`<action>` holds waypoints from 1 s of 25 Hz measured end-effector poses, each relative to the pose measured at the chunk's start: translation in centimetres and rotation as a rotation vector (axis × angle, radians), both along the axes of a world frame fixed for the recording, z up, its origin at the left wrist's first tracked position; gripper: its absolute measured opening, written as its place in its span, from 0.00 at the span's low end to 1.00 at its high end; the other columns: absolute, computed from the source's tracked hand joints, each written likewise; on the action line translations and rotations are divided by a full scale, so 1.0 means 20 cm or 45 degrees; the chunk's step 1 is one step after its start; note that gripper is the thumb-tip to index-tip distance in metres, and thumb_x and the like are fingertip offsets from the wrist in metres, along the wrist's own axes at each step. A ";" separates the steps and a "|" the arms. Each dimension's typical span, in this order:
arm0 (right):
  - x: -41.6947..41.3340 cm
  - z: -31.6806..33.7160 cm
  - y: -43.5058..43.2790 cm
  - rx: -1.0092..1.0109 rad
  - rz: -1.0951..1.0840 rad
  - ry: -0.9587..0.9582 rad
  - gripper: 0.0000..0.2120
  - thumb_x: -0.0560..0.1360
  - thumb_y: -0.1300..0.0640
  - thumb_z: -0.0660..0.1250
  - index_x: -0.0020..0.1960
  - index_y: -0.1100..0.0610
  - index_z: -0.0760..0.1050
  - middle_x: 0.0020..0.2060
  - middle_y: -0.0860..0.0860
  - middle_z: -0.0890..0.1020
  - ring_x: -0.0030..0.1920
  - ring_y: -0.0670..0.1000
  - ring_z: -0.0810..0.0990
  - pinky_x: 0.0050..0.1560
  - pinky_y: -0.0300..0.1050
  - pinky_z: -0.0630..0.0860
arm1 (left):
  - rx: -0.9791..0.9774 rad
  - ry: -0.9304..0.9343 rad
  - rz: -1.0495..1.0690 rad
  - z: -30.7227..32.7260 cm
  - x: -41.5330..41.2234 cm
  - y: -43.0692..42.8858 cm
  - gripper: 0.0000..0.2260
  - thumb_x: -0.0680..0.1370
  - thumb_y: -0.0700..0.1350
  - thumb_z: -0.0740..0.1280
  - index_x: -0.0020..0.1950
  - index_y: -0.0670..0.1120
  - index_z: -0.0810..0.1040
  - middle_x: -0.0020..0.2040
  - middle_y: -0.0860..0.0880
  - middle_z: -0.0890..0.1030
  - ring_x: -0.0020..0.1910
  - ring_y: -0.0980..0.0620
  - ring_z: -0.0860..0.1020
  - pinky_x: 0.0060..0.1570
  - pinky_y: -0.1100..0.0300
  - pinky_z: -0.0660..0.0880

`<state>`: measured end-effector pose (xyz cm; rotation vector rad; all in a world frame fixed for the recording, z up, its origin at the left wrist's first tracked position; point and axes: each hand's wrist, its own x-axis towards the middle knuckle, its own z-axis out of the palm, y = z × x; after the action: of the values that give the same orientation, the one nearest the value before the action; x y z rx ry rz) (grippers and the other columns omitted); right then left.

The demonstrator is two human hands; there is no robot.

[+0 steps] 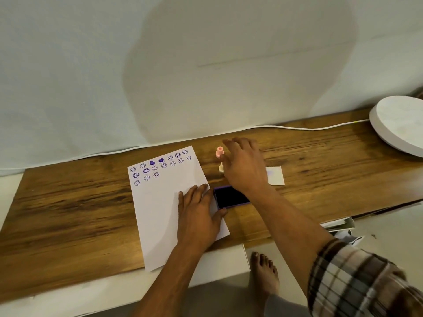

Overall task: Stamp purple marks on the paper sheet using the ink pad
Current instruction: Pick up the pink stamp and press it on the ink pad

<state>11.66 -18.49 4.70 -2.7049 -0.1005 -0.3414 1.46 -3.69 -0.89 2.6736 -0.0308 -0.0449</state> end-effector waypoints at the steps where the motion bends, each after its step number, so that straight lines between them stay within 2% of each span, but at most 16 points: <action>1: 0.05 0.02 0.05 -0.077 0.043 0.026 0.20 0.79 0.52 0.67 0.71 0.51 0.76 0.66 0.54 0.81 0.68 0.59 0.73 0.65 0.60 0.72 | 0.002 0.006 -0.007 0.00 0.00 0.00 0.34 0.76 0.71 0.56 0.78 0.56 0.67 0.80 0.53 0.67 0.81 0.49 0.59 0.81 0.47 0.38; 4: 0.17 0.03 0.12 -0.430 0.095 0.132 0.16 0.76 0.57 0.65 0.63 0.51 0.80 0.56 0.54 0.85 0.61 0.60 0.77 0.61 0.58 0.72 | 0.028 0.006 -0.054 0.00 -0.02 0.03 0.39 0.74 0.76 0.46 0.80 0.57 0.64 0.81 0.53 0.65 0.82 0.49 0.57 0.79 0.50 0.32; 7: 0.21 0.02 0.10 -0.511 0.126 0.244 0.10 0.75 0.61 0.66 0.53 0.52 0.82 0.48 0.53 0.86 0.56 0.58 0.78 0.56 0.53 0.73 | 0.043 -0.009 -0.071 0.00 -0.03 0.04 0.42 0.73 0.77 0.43 0.80 0.57 0.63 0.82 0.53 0.64 0.82 0.49 0.56 0.79 0.48 0.33; 9: 0.20 0.02 0.09 -0.281 0.090 0.230 0.11 0.76 0.61 0.67 0.56 0.53 0.83 0.49 0.53 0.86 0.55 0.57 0.80 0.54 0.51 0.75 | 0.056 0.021 -0.078 0.01 -0.03 0.05 0.42 0.73 0.77 0.42 0.81 0.57 0.61 0.82 0.54 0.63 0.83 0.50 0.55 0.80 0.48 0.33; 12: 0.03 0.06 0.09 0.628 -0.163 0.164 0.09 0.80 0.57 0.70 0.60 0.51 0.82 0.51 0.46 0.86 0.51 0.49 0.83 0.51 0.46 0.80 | 0.015 0.052 -0.086 0.07 -0.03 0.05 0.40 0.74 0.76 0.45 0.81 0.56 0.61 0.82 0.54 0.62 0.83 0.50 0.55 0.82 0.45 0.39; 14: -0.17 0.08 0.07 1.100 -0.333 0.204 0.09 0.80 0.57 0.72 0.58 0.46 0.81 0.49 0.37 0.84 0.51 0.42 0.83 0.51 0.42 0.80 | -0.240 0.018 0.064 0.14 -0.04 0.05 0.34 0.77 0.71 0.56 0.79 0.55 0.66 0.80 0.53 0.67 0.80 0.50 0.63 0.82 0.46 0.54; 16: -0.37 0.09 0.05 1.379 -0.445 0.342 0.09 0.79 0.58 0.73 0.54 0.44 0.82 0.49 0.37 0.85 0.54 0.44 0.84 0.51 0.42 0.83 | -0.594 -0.036 0.235 0.19 -0.03 0.07 0.27 0.78 0.60 0.68 0.76 0.56 0.70 0.74 0.54 0.75 0.70 0.55 0.74 0.71 0.55 0.73; 17: -0.44 0.11 0.04 1.444 -0.471 0.403 0.09 0.79 0.58 0.73 0.52 0.43 0.83 0.49 0.39 0.86 0.55 0.45 0.84 0.52 0.44 0.84 | -0.737 -0.031 0.258 0.22 -0.03 0.07 0.25 0.78 0.55 0.72 0.75 0.57 0.72 0.71 0.55 0.78 0.64 0.57 0.78 0.63 0.62 0.78; 19: -0.50 0.12 0.04 1.465 -0.446 0.476 0.10 0.78 0.59 0.73 0.52 0.44 0.84 0.49 0.41 0.87 0.54 0.46 0.85 0.56 0.48 0.84 | -0.885 -0.003 0.237 0.26 -0.03 0.07 0.24 0.78 0.50 0.74 0.73 0.59 0.75 0.65 0.58 0.81 0.58 0.61 0.81 0.56 0.70 0.79; 22: -0.54 0.16 0.08 1.450 -0.311 0.542 0.10 0.78 0.59 0.72 0.57 0.49 0.85 0.53 0.45 0.88 0.54 0.47 0.86 0.57 0.50 0.84 | -0.975 0.004 0.198 0.29 -0.04 0.07 0.19 0.77 0.47 0.74 0.68 0.59 0.80 0.63 0.59 0.82 0.57 0.65 0.81 0.56 0.73 0.77; 25: -0.55 0.15 0.12 1.428 -0.211 0.542 0.11 0.78 0.60 0.72 0.56 0.47 0.84 0.52 0.44 0.88 0.53 0.45 0.86 0.55 0.46 0.85 | -1.005 0.010 0.225 0.30 -0.04 0.08 0.17 0.76 0.46 0.75 0.64 0.59 0.82 0.60 0.60 0.83 0.55 0.66 0.81 0.58 0.71 0.77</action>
<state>0.67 -16.17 7.75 -1.6110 0.3404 0.1311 0.58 -2.01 5.10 1.8779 0.1581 0.0131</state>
